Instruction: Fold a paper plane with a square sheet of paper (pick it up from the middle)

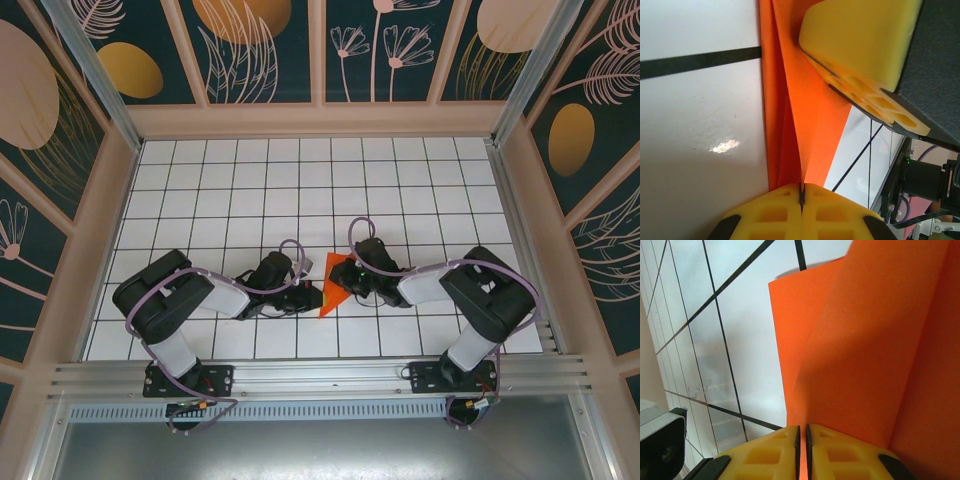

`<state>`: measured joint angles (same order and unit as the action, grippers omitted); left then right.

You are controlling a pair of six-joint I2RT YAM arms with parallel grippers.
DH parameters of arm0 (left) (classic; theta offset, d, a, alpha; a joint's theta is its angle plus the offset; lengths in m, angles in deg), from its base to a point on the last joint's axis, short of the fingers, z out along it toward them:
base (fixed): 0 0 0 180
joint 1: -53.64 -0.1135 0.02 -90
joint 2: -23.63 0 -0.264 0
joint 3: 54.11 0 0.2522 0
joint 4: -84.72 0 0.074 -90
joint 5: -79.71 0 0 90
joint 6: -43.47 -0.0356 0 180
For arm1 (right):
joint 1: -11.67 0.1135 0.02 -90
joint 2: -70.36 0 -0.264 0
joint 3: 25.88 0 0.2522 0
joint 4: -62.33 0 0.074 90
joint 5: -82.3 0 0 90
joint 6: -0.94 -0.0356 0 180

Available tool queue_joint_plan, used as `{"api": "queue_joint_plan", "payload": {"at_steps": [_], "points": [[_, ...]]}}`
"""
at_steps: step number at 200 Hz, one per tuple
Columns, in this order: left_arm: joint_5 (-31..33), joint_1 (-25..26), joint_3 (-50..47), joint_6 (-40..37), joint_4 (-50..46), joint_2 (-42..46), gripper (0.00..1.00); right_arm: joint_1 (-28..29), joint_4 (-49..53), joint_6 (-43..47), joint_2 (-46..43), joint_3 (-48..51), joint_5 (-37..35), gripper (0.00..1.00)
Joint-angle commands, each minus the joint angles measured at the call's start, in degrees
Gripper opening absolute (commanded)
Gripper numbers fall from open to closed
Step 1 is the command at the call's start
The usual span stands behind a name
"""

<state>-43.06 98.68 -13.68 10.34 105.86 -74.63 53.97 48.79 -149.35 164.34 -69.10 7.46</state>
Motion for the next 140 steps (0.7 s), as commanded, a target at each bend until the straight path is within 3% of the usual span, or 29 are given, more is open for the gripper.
{"api": "queue_joint_plan", "payload": {"at_steps": [1,47,140], "points": [[0.8,0.0,-0.9,-1.9,-7.5,-0.8,0.03,-0.5,1.4,1.2,2.8,-0.9,0.1,0.16],[-0.6,0.0,-0.7,-4.6,-10.4,2.9,0.11,-0.4,2.8,1.1,5.3,-0.6,0.4,0.15],[-3.8,0.0,-0.9,-5.4,-10.9,3.6,0.01,-0.3,4.2,1.6,6.1,-0.6,-0.3,0.15]]}}
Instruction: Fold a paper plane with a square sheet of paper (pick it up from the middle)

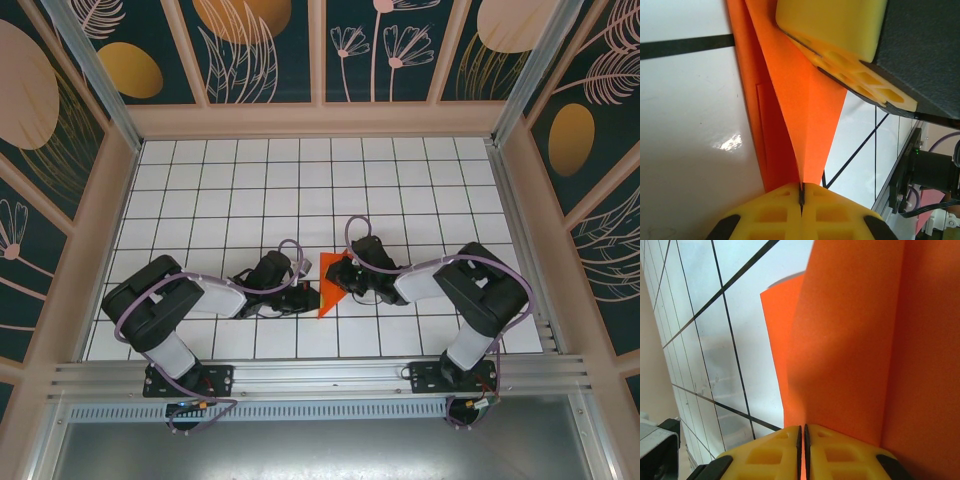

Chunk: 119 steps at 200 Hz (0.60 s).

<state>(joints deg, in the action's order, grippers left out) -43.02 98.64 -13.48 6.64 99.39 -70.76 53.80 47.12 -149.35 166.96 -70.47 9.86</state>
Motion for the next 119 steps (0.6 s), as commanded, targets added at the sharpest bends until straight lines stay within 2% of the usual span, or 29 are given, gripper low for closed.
{"api": "queue_joint_plan", "payload": {"at_steps": [1,45,119], "points": [[-3.8,0.0,-1.1,-1.7,-4.4,-0.3,0.01,-0.1,5.9,1.6,3.5,0.8,-2.7,0.15],[-5.2,0.1,-1.5,-2.7,-5.2,-2.6,0.00,0.0,6.5,1.6,3.8,0.8,-3.3,0.15],[-2.9,0.0,-1.6,-2.5,-5.9,-0.1,0.11,0.2,7.0,1.4,4.1,1.6,-4.0,0.14]]}}
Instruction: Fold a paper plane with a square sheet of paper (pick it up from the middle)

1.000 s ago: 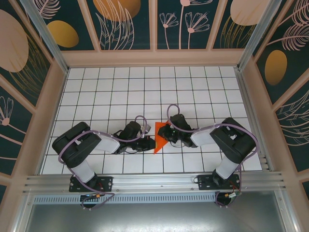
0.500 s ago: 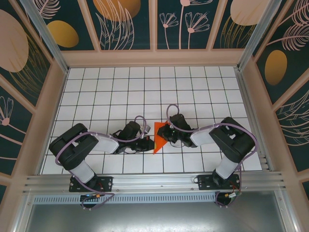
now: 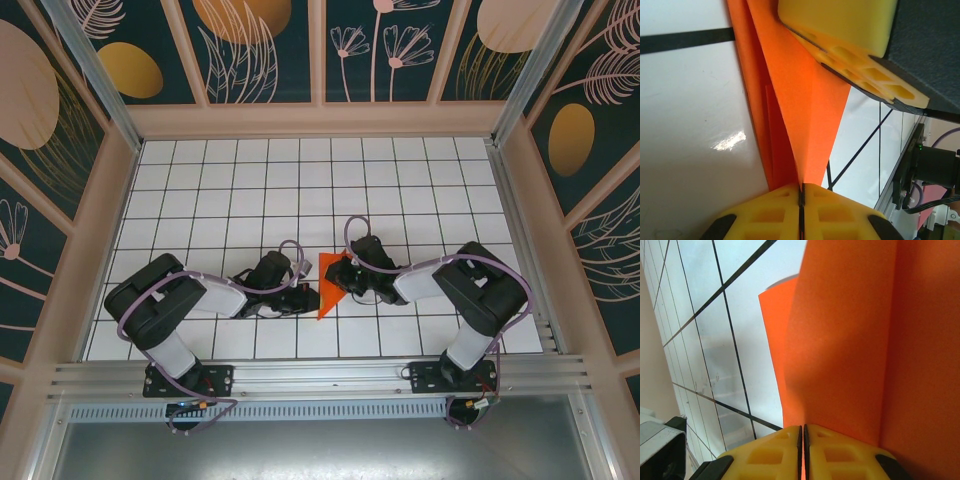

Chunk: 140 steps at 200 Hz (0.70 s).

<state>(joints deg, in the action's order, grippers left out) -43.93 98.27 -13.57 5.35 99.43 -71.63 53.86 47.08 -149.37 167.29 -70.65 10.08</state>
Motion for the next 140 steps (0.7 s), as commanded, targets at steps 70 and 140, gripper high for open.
{"api": "queue_joint_plan", "payload": {"at_steps": [70,140], "points": [[1.2,0.4,-1.2,-0.4,-7.5,6.9,0.21,0.2,7.0,1.7,3.8,1.8,-4.4,0.14],[1.8,0.5,-0.2,-0.3,-7.3,7.1,0.19,0.2,6.3,1.7,4.7,1.7,-3.9,0.14]]}}
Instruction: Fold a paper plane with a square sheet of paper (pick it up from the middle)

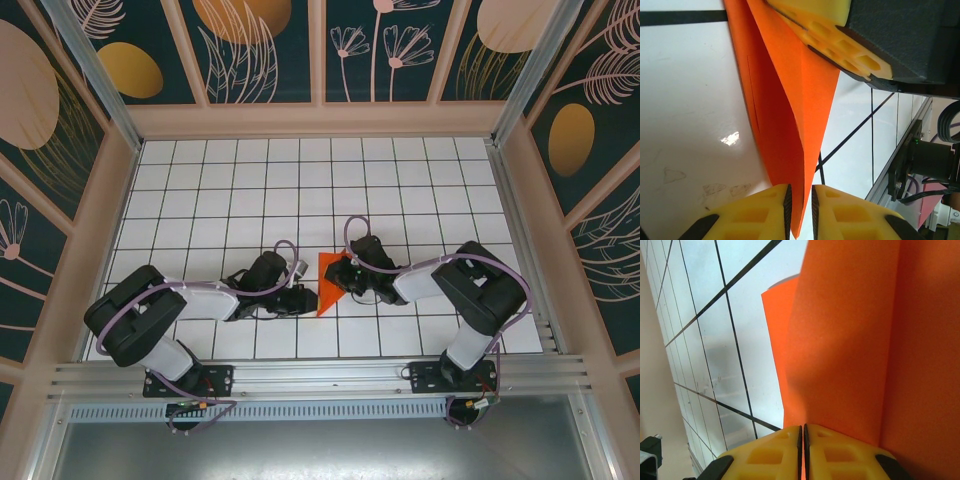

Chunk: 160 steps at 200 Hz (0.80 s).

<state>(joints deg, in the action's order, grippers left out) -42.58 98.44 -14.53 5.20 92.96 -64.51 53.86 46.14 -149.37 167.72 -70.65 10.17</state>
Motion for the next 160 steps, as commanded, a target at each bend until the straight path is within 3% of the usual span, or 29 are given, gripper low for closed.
{"api": "queue_joint_plan", "payload": {"at_steps": [1,65,160], "points": [[0.4,0.3,0.8,-0.1,-0.8,-0.1,0.19,0.2,7.2,1.6,4.2,1.7,-3.9,0.14],[-0.2,0.2,-0.5,0.0,-0.6,-2.6,0.03,0.3,7.3,1.6,4.5,1.6,-3.8,0.14],[-1.1,0.3,-3.3,-3.5,-4.7,-4.4,0.03,0.5,8.0,1.4,5.3,1.2,-4.0,0.14]]}}
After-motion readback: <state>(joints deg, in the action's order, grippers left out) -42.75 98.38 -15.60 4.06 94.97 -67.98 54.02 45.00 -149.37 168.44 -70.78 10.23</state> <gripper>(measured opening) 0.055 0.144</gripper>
